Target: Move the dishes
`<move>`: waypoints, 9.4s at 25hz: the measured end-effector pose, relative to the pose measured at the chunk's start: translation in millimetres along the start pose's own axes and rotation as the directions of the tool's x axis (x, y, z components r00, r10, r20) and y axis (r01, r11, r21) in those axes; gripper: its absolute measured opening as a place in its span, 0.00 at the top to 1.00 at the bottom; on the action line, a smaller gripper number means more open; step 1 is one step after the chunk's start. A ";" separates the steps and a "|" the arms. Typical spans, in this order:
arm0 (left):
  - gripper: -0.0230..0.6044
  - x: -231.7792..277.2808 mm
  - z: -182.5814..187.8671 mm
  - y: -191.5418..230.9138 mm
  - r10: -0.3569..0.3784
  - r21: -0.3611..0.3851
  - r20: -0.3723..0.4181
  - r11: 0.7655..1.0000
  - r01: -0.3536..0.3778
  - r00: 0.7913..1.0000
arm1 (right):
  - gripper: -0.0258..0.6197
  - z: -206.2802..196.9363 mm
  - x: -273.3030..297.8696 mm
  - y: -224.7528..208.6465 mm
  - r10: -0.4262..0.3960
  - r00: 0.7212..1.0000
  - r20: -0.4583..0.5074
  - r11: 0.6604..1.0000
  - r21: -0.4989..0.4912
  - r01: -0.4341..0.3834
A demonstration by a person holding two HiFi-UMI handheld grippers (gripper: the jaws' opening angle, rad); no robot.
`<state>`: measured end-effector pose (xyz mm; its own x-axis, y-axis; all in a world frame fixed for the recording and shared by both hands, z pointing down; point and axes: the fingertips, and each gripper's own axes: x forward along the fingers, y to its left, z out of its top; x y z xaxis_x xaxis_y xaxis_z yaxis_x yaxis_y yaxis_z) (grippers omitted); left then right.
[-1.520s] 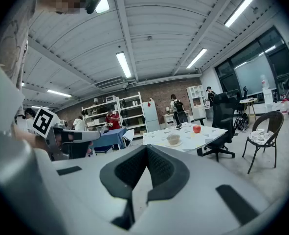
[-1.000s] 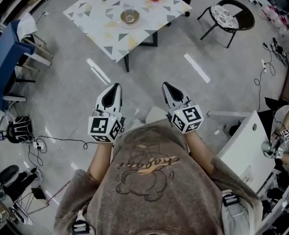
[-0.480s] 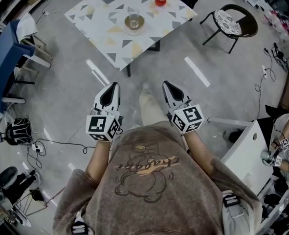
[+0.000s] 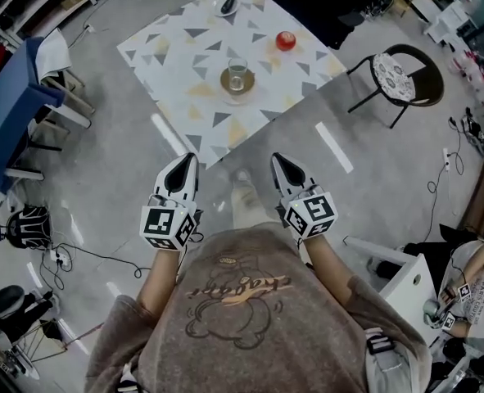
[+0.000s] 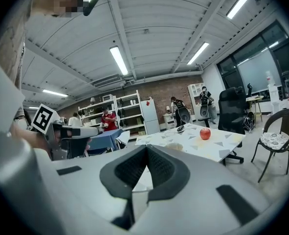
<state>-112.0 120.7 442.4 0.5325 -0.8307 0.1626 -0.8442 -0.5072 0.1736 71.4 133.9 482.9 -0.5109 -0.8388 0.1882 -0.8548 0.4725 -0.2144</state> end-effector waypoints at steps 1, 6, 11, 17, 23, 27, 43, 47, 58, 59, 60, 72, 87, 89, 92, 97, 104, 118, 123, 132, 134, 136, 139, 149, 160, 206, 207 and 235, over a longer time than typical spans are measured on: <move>0.93 9.9 5.8 4.7 0.006 0.000 0.001 1.000 -0.006 1.000 | 0.96 5.7 10.4 -5.9 0.007 1.000 -0.003 1.000 -0.001 -0.007; 0.93 58.9 27.0 23.2 0.027 -0.002 0.003 1.000 -0.027 1.000 | 0.96 31.2 56.6 -36.9 0.036 0.999 -0.008 0.999 -0.003 -0.036; 0.93 103.0 41.5 39.9 0.058 -0.005 0.006 0.998 -0.058 0.998 | 0.96 49.0 96.9 -66.8 0.071 0.997 -0.019 0.997 -0.010 -0.071; 0.93 143.8 53.8 52.9 0.103 -0.007 0.020 0.995 -0.103 0.995 | 0.96 59.5 132.4 -92.5 0.120 0.992 -0.042 0.992 -0.023 -0.121; 0.93 166.8 61.0 65.0 0.116 0.001 0.014 0.993 -0.116 0.993 | 0.96 64.3 160.5 -96.3 0.155 0.986 -0.059 0.986 -0.049 -0.158; 0.93 178.3 64.4 73.4 0.097 0.001 0.005 0.995 -0.097 0.995 | 0.96 67.8 173.1 -100.7 0.150 0.987 -0.063 0.987 -0.053 -0.153; 0.93 201.3 57.3 99.4 -0.020 -0.013 -0.033 1.000 0.020 0.999 | 0.67 55.2 207.7 -95.7 0.125 0.988 -0.092 0.991 -0.043 -0.130; 0.93 201.9 54.1 102.1 -0.025 -0.023 -0.038 0.999 0.024 0.999 | 0.44 45.5 218.8 -92.9 0.141 0.981 -0.135 0.987 -0.057 -0.149; 0.93 200.6 51.9 110.5 0.003 -0.033 -0.045 0.999 -0.005 0.999 | 0.30 16.3 260.6 -101.3 0.163 0.963 -0.214 0.972 -0.132 -0.194; 0.93 200.2 52.0 112.1 0.009 -0.030 -0.044 0.999 -0.010 0.999 | 0.31 13.8 264.6 -103.2 0.163 0.962 -0.219 0.971 -0.135 -0.195; 0.93 199.9 52.0 113.6 0.015 -0.026 -0.044 1.000 -0.016 0.999 | 0.31 11.3 268.6 -105.1 0.164 0.961 -0.224 0.971 -0.136 -0.197; 0.93 194.9 48.3 127.6 0.083 -0.027 -0.051 0.996 -0.085 0.995 | 0.37 -13.5 302.4 -114.9 0.184 0.942 -0.282 0.958 -0.163 -0.236; 0.93 196.6 46.5 137.8 0.119 -0.034 -0.067 0.992 -0.121 0.991 | 0.51 -13.5 323.3 -109.5 0.216 0.931 -0.296 0.935 -0.212 -0.284; 0.93 198.0 46.7 137.8 0.117 -0.036 -0.069 0.992 -0.119 0.991 | 0.51 -12.0 323.4 -109.0 0.216 0.930 -0.298 0.932 -0.222 -0.288; 0.93 201.6 45.6 136.1 0.111 -0.041 -0.072 0.993 -0.114 0.991 | 0.51 -11.6 322.4 -106.3 0.224 0.925 -0.308 0.927 -0.225 -0.300; 0.93 206.7 44.0 133.1 0.095 -0.046 -0.075 0.994 -0.099 0.993 | 0.52 -6.4 322.1 -100.8 0.242 0.919 -0.312 0.916 -0.238 -0.323; 0.93 213.2 43.6 128.7 0.070 -0.054 -0.078 0.996 -0.074 0.994 | 0.52 36.9 329.2 -100.6 0.258 0.933 -0.250 0.916 -0.244 -0.319; 0.93 224.8 47.1 127.1 0.041 -0.063 -0.075 0.997 -0.046 0.996 | 0.52 98.5 358.2 -135.7 0.206 0.958 -0.202 0.930 -0.264 -0.256; 0.93 228.7 43.4 127.2 0.032 -0.066 -0.085 0.997 -0.038 0.996 | 0.52 98.1 375.3 -156.2 0.177 0.964 -0.199 0.938 -0.263 -0.226; 0.93 233.0 38.6 129.7 0.030 -0.062 -0.104 0.997 -0.037 0.994 | 0.52 69.5 397.1 -186.6 0.130 0.965 -0.228 0.950 -0.250 -0.187; 0.93 233.9 36.8 131.2 0.032 -0.066 -0.110 0.997 -0.040 0.993 | 0.52 60.1 399.9 -190.6 0.124 0.963 -0.238 0.952 -0.244 -0.183; 0.93 234.8 35.1 132.7 0.033 -0.068 -0.117 0.997 -0.041 0.993 | 0.52 51.1 402.5 -194.1 0.119 0.962 -0.246 0.953 -0.244 -0.180; 0.93 235.0 32.6 134.0 0.034 -0.067 -0.132 0.997 -0.043 0.991 | 0.52 38.9 405.2 -197.4 0.116 0.960 -0.256 0.951 -0.250 -0.181; 0.93 236.3 29.5 138.2 0.042 -0.068 -0.154 0.996 -0.053 0.987 | 0.51 19.6 410.4 -202.3 0.117 0.960 -0.252 0.950 -0.253 -0.182; 0.93 237.7 27.7 140.9 0.042 -0.078 -0.162 0.995 -0.055 0.986 | 0.52 19.1 411.5 -203.1 0.132 0.962 -0.239 0.957 -0.220 -0.186; 0.93 216.5 32.6 101.9 -0.012 -0.035 -0.112 0.999 0.009 0.994 | 0.51 -35.8 301.7 -188.7 0.061 0.934 -0.353 0.990 -0.097 -0.102; 0.93 215.5 32.5 102.1 -0.011 -0.035 -0.112 0.999 0.007 0.994 | 0.51 -40.8 302.1 -189.4 0.059 0.929 -0.364 0.990 -0.094 -0.100; 0.93 208.1 31.1 109.6 0.011 -0.060 -0.102 0.998 -0.017 0.995 | 0.91 -75.2 311.0 -186.9 0.006 0.866 -0.500 0.997 -0.061 -0.042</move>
<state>-95.6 -114.9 465.1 0.5266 -0.8084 0.2631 -0.8481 -0.4781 0.2283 65.5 -194.9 653.6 -0.4930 -0.5888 0.6405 -0.8365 0.5231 -0.1630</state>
